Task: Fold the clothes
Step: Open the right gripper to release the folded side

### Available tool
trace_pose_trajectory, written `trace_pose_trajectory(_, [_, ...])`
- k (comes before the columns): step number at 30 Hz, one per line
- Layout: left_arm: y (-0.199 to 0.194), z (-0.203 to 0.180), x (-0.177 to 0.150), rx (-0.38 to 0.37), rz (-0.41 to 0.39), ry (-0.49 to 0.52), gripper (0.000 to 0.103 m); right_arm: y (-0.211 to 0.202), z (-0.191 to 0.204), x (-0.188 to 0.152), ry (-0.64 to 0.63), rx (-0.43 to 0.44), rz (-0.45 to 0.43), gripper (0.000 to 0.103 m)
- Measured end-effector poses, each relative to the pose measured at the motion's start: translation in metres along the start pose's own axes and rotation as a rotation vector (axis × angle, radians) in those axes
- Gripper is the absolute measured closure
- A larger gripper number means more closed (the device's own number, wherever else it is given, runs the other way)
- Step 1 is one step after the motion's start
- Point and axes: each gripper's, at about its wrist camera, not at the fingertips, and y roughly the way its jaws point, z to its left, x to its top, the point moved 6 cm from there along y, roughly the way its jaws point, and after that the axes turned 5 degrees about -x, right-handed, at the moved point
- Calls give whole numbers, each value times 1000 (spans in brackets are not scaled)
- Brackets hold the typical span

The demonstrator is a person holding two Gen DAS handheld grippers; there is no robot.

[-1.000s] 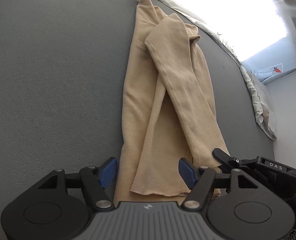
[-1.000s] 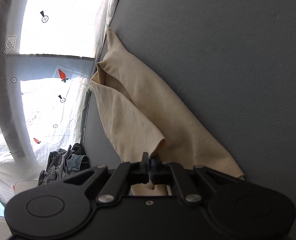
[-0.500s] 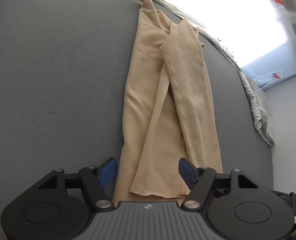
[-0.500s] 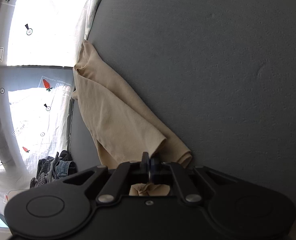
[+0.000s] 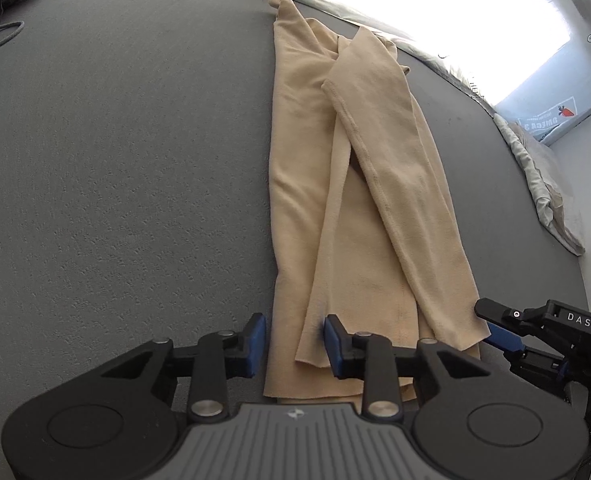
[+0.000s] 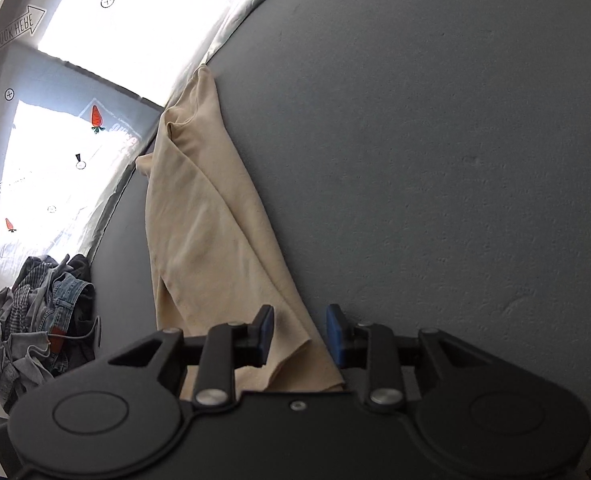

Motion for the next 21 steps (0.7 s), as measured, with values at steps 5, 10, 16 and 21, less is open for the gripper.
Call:
trace_pose_trajectory(5, [-1,5,-1,-65,-23,-89,55,7,3,6,-8,57,16,72])
trace_pose_trajectory(10, [4,-10,-2,-33,-32,-31,47,16,5,11,-5,108,35,72])
trace_pose_trajectory(16, [10,-22,-5,48,-42,78,81,27,5,17,37,181,68,74])
trace_pose_trajectory(21, [10,-10,-7,-26,-50,-53,88,39,4,12,88,266,141,79])
